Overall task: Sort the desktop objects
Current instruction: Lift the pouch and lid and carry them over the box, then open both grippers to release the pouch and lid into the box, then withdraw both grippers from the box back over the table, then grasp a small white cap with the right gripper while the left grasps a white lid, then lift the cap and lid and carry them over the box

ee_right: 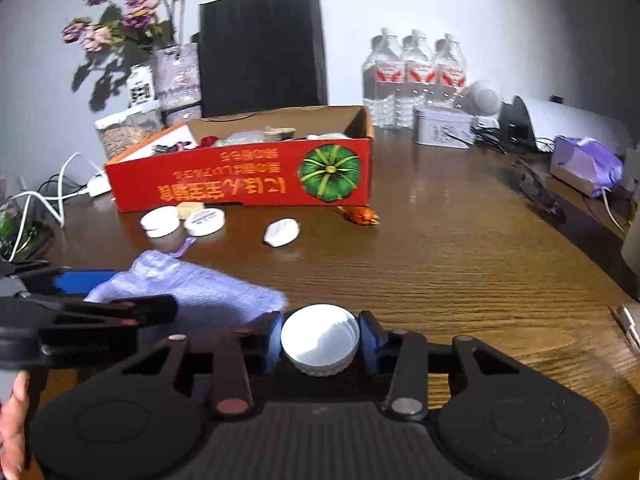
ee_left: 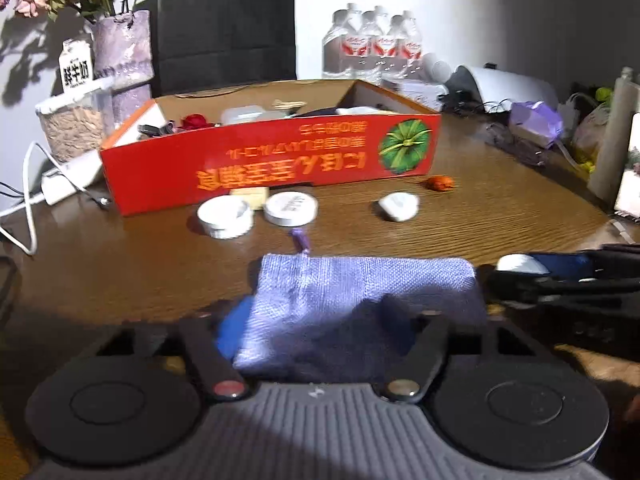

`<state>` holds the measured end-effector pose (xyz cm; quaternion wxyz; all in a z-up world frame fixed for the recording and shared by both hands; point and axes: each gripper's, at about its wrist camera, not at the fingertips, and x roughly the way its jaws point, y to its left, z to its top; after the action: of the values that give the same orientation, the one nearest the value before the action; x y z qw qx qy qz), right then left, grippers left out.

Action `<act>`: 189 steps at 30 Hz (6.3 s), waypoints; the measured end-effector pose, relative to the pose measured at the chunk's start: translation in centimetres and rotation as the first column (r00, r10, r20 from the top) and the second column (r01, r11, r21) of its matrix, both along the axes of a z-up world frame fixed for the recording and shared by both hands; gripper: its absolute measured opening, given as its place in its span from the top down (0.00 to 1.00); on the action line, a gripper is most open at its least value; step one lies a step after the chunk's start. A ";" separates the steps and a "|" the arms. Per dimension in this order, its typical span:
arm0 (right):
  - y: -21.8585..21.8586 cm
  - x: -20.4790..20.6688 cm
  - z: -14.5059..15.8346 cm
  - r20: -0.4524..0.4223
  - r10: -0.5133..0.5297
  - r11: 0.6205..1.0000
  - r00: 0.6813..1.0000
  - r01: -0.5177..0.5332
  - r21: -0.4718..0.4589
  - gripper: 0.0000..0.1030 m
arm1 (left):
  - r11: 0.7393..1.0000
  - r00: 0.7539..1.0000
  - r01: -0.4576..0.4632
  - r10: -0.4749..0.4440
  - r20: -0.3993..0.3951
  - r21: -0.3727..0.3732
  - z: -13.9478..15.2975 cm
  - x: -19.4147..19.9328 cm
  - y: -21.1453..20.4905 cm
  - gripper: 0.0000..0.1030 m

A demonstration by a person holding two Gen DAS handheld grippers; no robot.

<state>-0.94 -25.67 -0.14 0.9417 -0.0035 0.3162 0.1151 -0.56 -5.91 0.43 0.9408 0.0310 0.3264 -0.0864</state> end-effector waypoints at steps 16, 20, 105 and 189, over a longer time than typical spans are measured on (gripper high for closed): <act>1.4 -6.5 3.4 0.077 0.047 0.996 0.996 -0.053 0.078 0.62 | 0.983 0.998 -0.017 0.028 0.055 -0.181 5.5 -8.2 2.6 0.87; 1.8 -8.0 4.9 0.126 0.064 0.994 0.990 -0.074 0.076 0.62 | 0.977 0.994 -0.029 0.050 0.093 -0.213 7.2 -9.5 3.9 0.87; 2.2 -3.5 0.4 0.000 0.091 0.981 0.996 -0.089 0.173 0.14 | 0.986 0.985 -0.162 0.165 0.055 -0.043 0.9 -6.5 5.8 0.00; 2.3 -11.4 7.0 0.413 0.126 0.990 0.902 -0.140 0.004 0.76 | 0.984 0.957 -0.131 0.157 0.243 -0.120 5.8 -12.8 5.8 0.60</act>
<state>-12.39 -23.35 6.83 0.9769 -0.0336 0.1080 0.1811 -13.39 -0.10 6.21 0.9787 -0.0303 0.2009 -0.0297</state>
